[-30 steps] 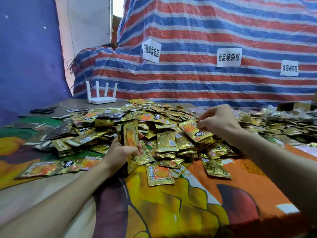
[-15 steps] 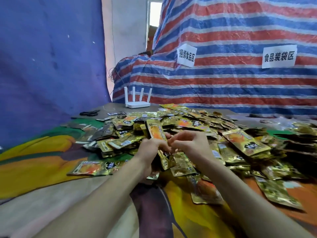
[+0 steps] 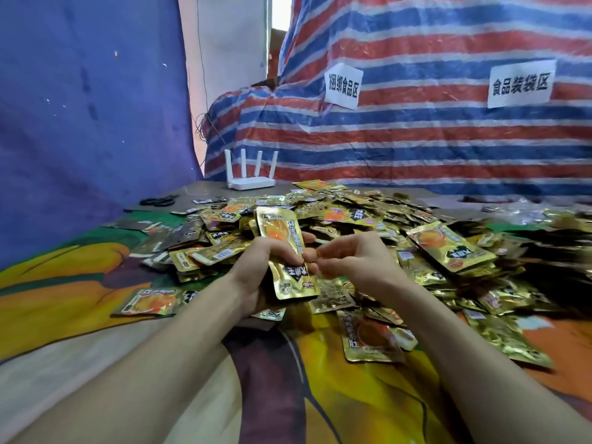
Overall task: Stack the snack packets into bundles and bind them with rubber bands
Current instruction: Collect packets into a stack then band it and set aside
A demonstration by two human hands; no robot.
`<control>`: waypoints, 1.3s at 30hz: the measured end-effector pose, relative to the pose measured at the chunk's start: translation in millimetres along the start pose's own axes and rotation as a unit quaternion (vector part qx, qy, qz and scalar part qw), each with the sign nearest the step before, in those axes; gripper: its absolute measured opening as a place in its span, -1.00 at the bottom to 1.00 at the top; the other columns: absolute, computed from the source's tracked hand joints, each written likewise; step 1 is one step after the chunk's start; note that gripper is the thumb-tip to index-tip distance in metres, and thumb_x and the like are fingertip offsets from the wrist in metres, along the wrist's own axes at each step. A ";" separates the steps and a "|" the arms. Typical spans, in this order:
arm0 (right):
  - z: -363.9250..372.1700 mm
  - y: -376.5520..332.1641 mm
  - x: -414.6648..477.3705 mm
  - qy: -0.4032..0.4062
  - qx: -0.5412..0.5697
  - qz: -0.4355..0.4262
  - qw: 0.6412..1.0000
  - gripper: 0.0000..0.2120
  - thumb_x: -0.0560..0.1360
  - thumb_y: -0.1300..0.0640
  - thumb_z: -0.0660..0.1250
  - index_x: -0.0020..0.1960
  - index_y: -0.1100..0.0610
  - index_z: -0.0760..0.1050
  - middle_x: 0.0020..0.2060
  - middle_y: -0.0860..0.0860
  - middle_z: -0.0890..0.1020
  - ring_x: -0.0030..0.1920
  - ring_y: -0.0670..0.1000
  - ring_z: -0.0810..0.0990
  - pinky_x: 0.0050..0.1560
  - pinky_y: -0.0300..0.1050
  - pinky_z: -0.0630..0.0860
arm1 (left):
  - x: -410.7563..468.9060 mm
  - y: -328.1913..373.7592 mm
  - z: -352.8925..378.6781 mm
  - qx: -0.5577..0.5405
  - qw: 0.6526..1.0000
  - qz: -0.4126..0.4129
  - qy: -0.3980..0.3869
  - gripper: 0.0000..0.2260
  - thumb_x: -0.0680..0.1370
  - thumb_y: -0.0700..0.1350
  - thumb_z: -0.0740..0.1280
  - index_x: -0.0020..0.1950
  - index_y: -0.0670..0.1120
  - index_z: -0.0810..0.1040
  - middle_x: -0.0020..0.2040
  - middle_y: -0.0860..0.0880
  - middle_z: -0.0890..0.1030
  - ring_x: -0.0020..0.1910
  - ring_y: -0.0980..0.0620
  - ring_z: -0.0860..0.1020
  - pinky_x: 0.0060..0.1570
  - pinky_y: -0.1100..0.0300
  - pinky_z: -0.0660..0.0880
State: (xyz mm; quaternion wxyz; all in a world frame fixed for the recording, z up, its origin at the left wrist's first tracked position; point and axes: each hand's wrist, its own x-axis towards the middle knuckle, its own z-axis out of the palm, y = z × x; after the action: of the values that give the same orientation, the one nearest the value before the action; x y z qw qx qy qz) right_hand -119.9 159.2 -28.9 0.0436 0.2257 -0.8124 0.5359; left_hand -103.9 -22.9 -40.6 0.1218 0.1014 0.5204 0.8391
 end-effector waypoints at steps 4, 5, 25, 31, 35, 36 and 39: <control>-10.8 -4.5 -2.9 -0.093 0.167 0.070 0.979 -0.88 0.50 0.50 0.31 -0.11 0.35 0.57 -0.13 0.18 0.73 -0.13 0.03 0.70 -0.19 -0.18 0.56 | -0.9 -0.2 0.2 -0.024 0.999 0.004 -0.036 -0.50 0.26 -0.40 0.26 0.20 -0.25 0.49 -0.24 -0.16 0.52 -0.28 -0.13 0.58 -0.17 0.03 0.58; -14.0 -5.9 -4.0 -0.110 0.209 0.082 0.968 -0.86 0.49 0.51 0.25 -0.14 0.34 0.53 -0.14 0.19 0.70 -0.15 0.05 0.68 -0.17 -0.17 0.54 | -1.6 0.3 -0.1 -0.029 0.999 0.006 -0.039 -0.51 0.26 -0.39 0.26 0.20 -0.25 0.48 -0.24 -0.15 0.52 -0.28 -0.12 0.58 -0.17 0.03 0.57; -0.4 -11.0 -5.5 -0.023 0.340 0.037 0.940 -0.43 0.33 0.23 0.51 0.34 0.12 0.54 0.07 0.19 0.72 -0.15 0.13 0.74 -0.33 -0.10 0.65 | -0.2 0.3 11.0 -0.013 0.997 0.017 0.071 -0.64 0.37 -0.37 0.23 0.13 -0.18 0.57 -0.12 -0.15 0.65 -0.29 -0.10 0.63 -0.20 0.01 0.62; 18.1 -9.0 -11.1 0.005 0.284 0.041 0.958 -0.27 0.13 0.13 0.62 0.30 0.16 0.58 0.06 0.15 0.73 0.01 0.17 0.74 -0.25 0.06 0.70 | 6.7 3.8 10.1 -0.086 0.938 0.201 0.269 -0.74 0.48 -0.40 0.30 -0.07 -0.05 0.61 -0.18 -0.10 0.66 -0.19 -0.12 0.62 -0.16 0.05 0.55; 50.0 -13.6 -11.2 -0.015 0.318 0.044 0.947 -0.33 0.19 0.23 0.67 0.29 0.07 0.62 0.15 0.21 0.65 0.07 0.15 0.72 -0.15 0.12 0.69 | 7.2 8.9 15.7 -0.132 0.924 0.214 0.287 -0.85 0.50 -0.38 0.33 -0.12 -0.16 0.64 0.00 -0.24 0.65 -0.06 -0.21 0.63 0.08 -0.20 0.56; 55.7 -14.2 -10.4 -0.007 0.331 0.046 0.943 -0.31 0.17 0.24 0.67 0.27 0.04 0.63 0.18 0.20 0.61 0.10 0.15 0.70 -0.12 0.13 0.68 | 8.1 9.4 15.8 -0.142 0.922 0.213 0.290 -0.86 0.51 -0.35 0.34 -0.19 -0.18 0.64 0.05 -0.24 0.66 0.01 -0.24 0.64 0.17 -0.26 0.54; 63.6 -15.6 -8.5 0.016 0.379 0.032 0.925 -0.42 0.25 0.28 0.61 0.23 0.05 0.60 0.15 0.17 0.62 0.09 0.15 0.71 -0.12 0.04 0.67 | 8.7 8.2 13.2 -0.149 0.935 0.191 0.260 -0.81 0.53 -0.26 0.36 -0.27 -0.15 0.67 0.04 -0.21 0.70 0.05 -0.27 0.66 0.19 -0.29 0.54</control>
State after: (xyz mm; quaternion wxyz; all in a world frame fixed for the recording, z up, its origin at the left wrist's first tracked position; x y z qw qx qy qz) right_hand -94.9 100.3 -45.1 -0.0500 0.1906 -0.5548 0.8083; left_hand -109.1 -12.6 -27.0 -0.1671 -0.0421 0.3733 0.9116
